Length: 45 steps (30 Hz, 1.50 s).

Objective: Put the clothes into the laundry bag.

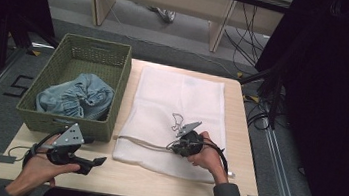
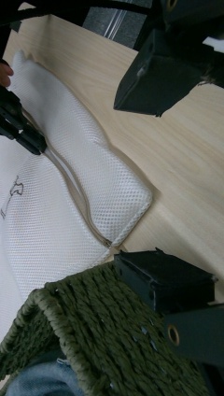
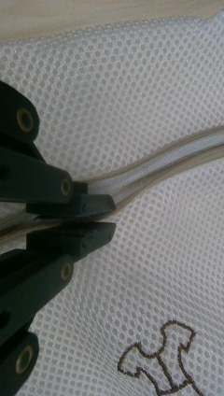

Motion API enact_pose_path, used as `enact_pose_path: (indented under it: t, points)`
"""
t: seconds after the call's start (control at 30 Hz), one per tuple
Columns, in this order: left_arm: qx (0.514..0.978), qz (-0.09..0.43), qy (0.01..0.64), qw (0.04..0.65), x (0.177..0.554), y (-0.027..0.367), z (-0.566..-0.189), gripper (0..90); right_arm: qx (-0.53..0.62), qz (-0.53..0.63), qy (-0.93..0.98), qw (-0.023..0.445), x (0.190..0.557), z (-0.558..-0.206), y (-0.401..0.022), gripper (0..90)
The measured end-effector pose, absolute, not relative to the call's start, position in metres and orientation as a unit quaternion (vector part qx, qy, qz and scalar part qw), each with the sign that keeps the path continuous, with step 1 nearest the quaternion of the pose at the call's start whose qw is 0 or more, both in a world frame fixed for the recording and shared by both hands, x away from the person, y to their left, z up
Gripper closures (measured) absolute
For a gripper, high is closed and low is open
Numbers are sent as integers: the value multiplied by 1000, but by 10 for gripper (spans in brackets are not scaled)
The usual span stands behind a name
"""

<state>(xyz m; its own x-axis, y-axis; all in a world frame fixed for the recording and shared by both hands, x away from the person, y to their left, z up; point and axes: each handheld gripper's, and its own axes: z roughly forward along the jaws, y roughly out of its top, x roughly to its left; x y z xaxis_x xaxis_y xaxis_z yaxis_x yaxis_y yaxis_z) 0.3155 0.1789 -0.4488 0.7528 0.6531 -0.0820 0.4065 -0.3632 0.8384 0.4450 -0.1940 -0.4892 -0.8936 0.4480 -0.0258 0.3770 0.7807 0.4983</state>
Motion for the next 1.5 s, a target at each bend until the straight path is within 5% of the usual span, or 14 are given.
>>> enact_pose_path:
  t: [0.5, 0.87, 1.5]
  points:
    - [803, 183, 349, 447, 319, 193, -425, 219, 210, 252, 931, 162, 446, -459, -189, 884]
    - [769, 246, 417, 417, 371, 237, -365, 193, 213, 284, 915, 190, 451, -425, -191, 884]
    - [814, 162, 461, 315, 484, 248, -398, 177, 214, 306, 904, 210, 458, -402, -196, 884]
